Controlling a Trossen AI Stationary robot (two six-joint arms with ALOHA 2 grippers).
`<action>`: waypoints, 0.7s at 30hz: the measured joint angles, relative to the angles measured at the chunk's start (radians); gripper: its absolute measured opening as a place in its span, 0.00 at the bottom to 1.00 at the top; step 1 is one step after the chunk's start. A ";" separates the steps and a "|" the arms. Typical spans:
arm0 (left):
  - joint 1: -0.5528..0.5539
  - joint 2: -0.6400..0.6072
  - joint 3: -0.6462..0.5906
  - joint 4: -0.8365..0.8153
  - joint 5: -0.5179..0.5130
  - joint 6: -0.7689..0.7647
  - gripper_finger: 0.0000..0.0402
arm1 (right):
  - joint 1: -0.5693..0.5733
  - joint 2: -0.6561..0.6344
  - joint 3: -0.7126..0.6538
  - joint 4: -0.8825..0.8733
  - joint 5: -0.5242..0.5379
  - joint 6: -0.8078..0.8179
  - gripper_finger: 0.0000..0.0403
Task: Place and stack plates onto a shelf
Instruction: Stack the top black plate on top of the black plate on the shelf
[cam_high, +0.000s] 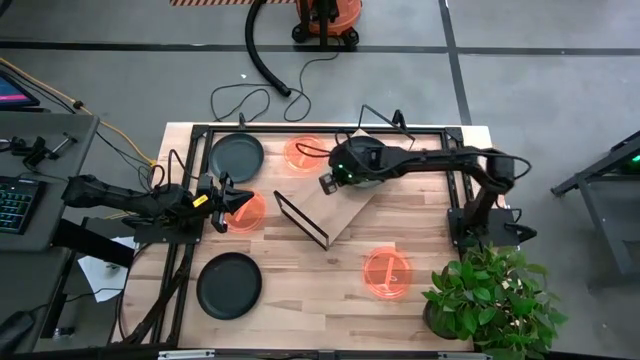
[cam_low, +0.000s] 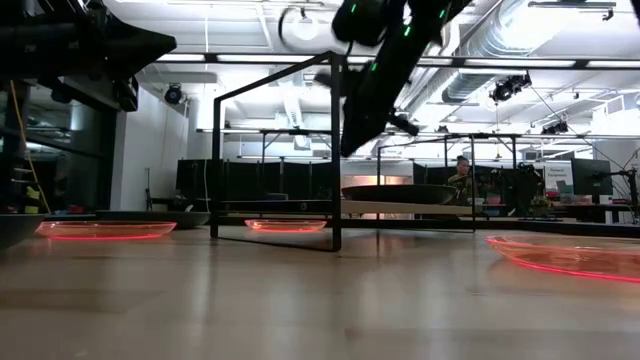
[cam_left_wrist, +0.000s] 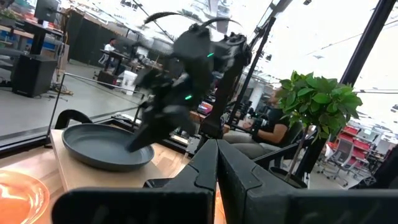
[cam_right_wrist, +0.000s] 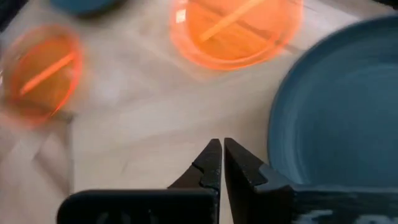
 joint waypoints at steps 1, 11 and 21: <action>0.000 0.000 0.000 0.000 0.000 0.000 0.00 | 0.007 -0.022 0.000 -0.015 -0.003 -0.032 0.00; 0.000 0.000 0.000 0.000 0.000 0.000 0.00 | 0.079 -0.313 -0.224 -0.077 -0.023 -0.082 0.00; 0.000 0.000 0.000 0.000 0.000 0.000 0.00 | 0.215 -0.772 -0.598 0.313 -0.006 0.059 0.00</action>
